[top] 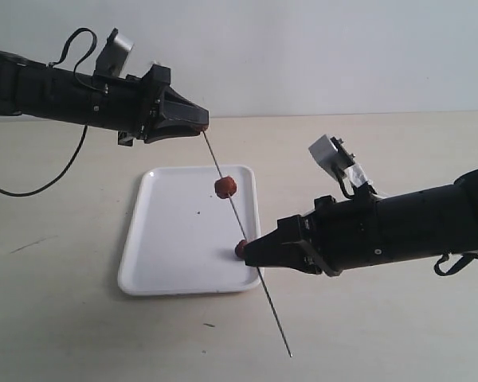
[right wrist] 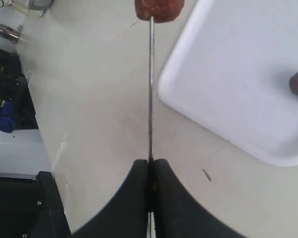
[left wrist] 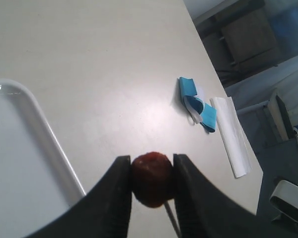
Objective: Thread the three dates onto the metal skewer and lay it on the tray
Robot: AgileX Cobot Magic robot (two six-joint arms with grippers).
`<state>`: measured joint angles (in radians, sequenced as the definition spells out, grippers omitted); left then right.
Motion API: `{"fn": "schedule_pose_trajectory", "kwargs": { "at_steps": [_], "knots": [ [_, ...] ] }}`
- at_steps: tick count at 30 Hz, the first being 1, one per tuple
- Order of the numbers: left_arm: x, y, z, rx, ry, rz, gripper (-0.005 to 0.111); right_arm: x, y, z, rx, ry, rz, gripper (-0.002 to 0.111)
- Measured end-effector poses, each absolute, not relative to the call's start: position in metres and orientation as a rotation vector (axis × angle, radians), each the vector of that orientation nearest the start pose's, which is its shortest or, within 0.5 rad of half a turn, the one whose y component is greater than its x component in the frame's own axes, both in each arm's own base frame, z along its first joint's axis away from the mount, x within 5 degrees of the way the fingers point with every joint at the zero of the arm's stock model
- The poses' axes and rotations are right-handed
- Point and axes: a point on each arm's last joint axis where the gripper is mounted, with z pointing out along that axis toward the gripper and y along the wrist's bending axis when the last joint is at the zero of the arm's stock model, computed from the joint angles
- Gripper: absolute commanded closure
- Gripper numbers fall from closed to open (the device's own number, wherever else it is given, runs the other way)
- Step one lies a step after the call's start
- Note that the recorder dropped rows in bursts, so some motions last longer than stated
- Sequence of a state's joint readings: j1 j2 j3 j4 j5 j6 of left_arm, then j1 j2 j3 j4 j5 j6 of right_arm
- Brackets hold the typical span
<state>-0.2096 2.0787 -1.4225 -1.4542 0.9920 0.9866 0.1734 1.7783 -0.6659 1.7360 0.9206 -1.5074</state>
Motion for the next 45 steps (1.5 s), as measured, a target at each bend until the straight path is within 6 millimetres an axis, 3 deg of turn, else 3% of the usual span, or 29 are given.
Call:
{"fn": "schedule_pose_trajectory", "kwargs": {
  "at_steps": [13,25,32,45],
  "knots": [
    [0.407,-0.164,0.202,0.318,2.262,-1.444,0.079,0.285,0.123,0.144,-0.25,2.331,1.335,0.108],
    [0.408,-0.165,0.203,0.319,2.236,-1.45,0.079,0.308,0.129,0.159,-0.243,2.264,1.39,0.108],
    [0.408,-0.164,0.204,0.309,2.228,-1.455,0.079,0.32,0.158,0.169,-0.274,2.286,1.281,0.108],
    [0.407,-0.164,0.204,0.348,2.228,-1.456,0.074,0.332,0.158,0.174,-0.248,2.284,1.17,0.108]
  ]
}}
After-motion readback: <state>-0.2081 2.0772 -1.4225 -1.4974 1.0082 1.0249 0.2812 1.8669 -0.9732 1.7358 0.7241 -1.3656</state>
